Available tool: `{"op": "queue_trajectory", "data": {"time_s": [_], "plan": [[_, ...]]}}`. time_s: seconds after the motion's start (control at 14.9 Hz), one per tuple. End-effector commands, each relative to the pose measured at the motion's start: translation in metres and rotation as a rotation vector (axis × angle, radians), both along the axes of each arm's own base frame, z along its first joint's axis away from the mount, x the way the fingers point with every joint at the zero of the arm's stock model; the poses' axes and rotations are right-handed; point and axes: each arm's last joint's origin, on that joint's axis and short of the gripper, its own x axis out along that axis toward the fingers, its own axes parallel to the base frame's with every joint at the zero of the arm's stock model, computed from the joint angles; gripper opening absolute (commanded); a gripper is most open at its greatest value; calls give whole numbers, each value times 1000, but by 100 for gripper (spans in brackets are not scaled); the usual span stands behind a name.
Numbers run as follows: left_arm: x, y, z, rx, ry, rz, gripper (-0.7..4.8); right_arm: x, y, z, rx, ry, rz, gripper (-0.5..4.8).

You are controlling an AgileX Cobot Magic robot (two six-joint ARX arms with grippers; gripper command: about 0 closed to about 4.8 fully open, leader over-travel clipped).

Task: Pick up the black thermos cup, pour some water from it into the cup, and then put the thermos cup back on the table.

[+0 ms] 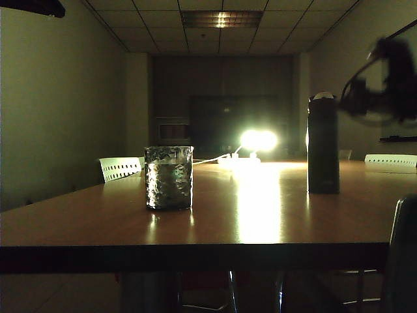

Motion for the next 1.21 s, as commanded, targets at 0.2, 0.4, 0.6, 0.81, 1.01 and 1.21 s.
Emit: {"op": "queue_trajectory", "data": {"time_s": [0.2, 0.4, 0.6, 0.81, 1.01, 1.21], "plan": [[0, 0, 4, -5, -22, 1, -5, 40, 14, -17, 0, -13, 66, 479], [0, 0, 4, -5, -22, 1, -5, 58, 21, -31, 1, -2, 63, 479], [0, 0, 4, -5, -22, 1, -5, 72, 26, -38, 0, -9, 66, 479], [0, 0, 4, -5, -22, 1, -5, 82, 26, -45, 1, -2, 51, 479], [0, 0, 4, -5, -22, 1, -5, 82, 27, -48, 0, 5, 48, 279], [0, 0, 4, -9, -20, -1, -5, 82, 29, -48, -3, 0, 54, 175]]}}
